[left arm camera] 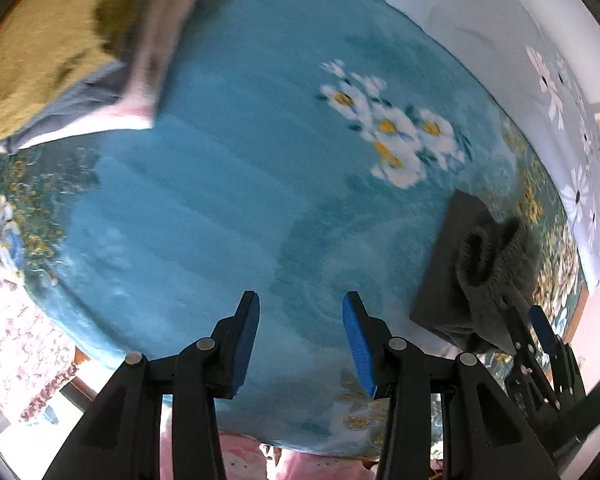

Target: Fold clothes

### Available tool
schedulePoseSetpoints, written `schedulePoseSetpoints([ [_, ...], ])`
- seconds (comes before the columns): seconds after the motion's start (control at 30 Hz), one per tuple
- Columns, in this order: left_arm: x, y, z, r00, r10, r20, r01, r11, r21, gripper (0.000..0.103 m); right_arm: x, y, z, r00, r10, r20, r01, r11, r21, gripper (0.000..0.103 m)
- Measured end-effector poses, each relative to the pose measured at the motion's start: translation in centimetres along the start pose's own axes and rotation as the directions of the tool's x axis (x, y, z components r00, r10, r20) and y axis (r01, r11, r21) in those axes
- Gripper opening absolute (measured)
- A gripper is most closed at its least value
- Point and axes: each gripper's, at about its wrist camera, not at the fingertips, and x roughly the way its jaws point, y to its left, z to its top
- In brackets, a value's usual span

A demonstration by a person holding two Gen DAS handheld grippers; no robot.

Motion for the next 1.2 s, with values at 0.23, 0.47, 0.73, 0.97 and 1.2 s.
schedulePoseSetpoints([
  [0.23,3.6,-8.0,0.9,0.982,-0.182,-0.055,0.187,0.979,0.086,0.044,-1.1,-8.7,-2.5,0.998,-0.038,-0.054,0.046,0.985,0.167,0.055],
  [0.47,6.4,-16.8,4.9,0.929,-0.365,-0.069,0.371,0.921,0.117,0.056,-0.9,-15.2,-6.3,0.984,-0.068,-0.163,0.107,0.964,0.245,0.055],
  [0.73,11.4,-22.0,6.3,0.925,-0.335,-0.178,0.360,0.923,0.133,0.054,0.3,-17.0,-6.8,0.979,-0.040,-0.200,0.100,0.948,0.301,0.055],
  [0.97,11.0,-20.7,5.1,0.895,-0.411,-0.172,0.433,0.894,0.115,0.029,1.6,-16.9,-7.0,0.973,-0.014,-0.230,0.093,0.937,0.338,0.055],
  [1.2,11.8,-19.8,4.2,0.886,-0.413,-0.212,0.437,0.896,0.082,0.029,2.3,-16.1,-6.7,0.969,-0.001,-0.248,0.086,0.939,0.332,0.055],
])
